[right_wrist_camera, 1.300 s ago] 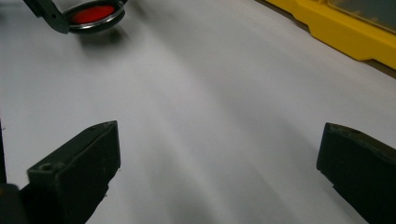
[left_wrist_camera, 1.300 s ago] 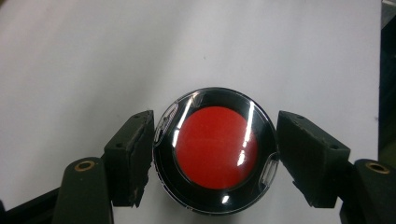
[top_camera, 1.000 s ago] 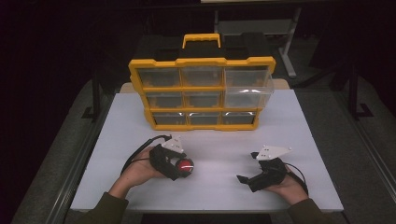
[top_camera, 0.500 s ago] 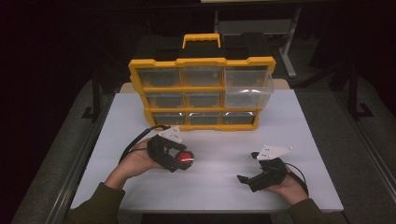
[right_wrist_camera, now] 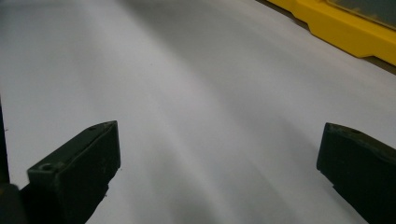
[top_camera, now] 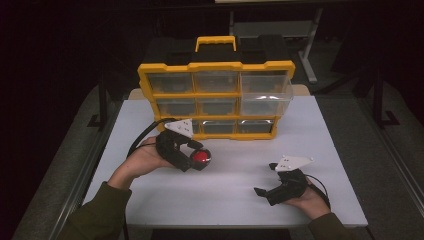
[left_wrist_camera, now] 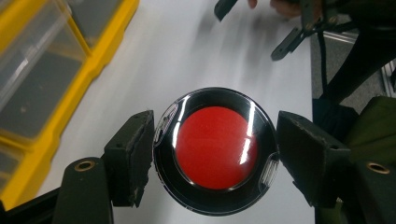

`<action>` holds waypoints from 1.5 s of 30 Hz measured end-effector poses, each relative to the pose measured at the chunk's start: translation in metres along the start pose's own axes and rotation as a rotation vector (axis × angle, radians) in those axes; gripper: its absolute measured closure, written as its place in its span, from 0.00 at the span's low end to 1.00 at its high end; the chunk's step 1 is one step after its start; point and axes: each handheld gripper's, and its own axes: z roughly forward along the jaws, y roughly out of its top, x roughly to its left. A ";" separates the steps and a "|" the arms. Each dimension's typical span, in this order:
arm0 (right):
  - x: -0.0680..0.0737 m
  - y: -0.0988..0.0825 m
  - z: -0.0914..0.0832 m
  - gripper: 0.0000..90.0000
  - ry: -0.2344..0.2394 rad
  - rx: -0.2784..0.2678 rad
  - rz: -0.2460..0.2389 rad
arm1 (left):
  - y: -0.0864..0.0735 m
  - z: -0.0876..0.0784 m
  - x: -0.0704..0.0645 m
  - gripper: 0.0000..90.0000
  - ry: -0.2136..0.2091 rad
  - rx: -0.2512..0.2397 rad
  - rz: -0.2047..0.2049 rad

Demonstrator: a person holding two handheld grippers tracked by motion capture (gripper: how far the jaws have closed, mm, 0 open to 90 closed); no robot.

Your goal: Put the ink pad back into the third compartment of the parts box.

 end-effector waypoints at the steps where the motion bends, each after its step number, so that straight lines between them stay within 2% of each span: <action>1: 0.000 0.000 0.000 0.00 -0.001 -0.001 0.000 | 0.003 -0.003 0.000 0.33 0.004 -0.001 0.006; 9: 0.000 0.000 -0.002 0.00 -0.003 -0.004 0.004 | 0.021 -0.016 0.004 0.33 0.007 -0.020 0.027; 18: 0.000 0.000 -0.001 0.00 0.000 -0.003 0.004 | 0.035 -0.026 0.007 0.33 0.002 -0.041 0.032; 20: 0.000 0.000 -0.002 0.00 0.000 -0.005 0.003 | 0.042 -0.031 0.009 0.33 0.009 -0.040 0.040; 33: 0.001 0.000 -0.002 0.00 0.010 -0.011 0.008 | 0.073 -0.052 0.015 0.33 -0.007 -0.088 0.063; 35: 0.001 0.000 -0.002 0.00 0.007 -0.010 0.009 | 0.085 -0.057 0.016 0.33 -0.005 -0.090 0.078; 45: 0.000 0.000 -0.003 0.00 0.007 -0.014 0.012 | 0.116 -0.068 0.020 0.33 -0.035 -0.115 0.104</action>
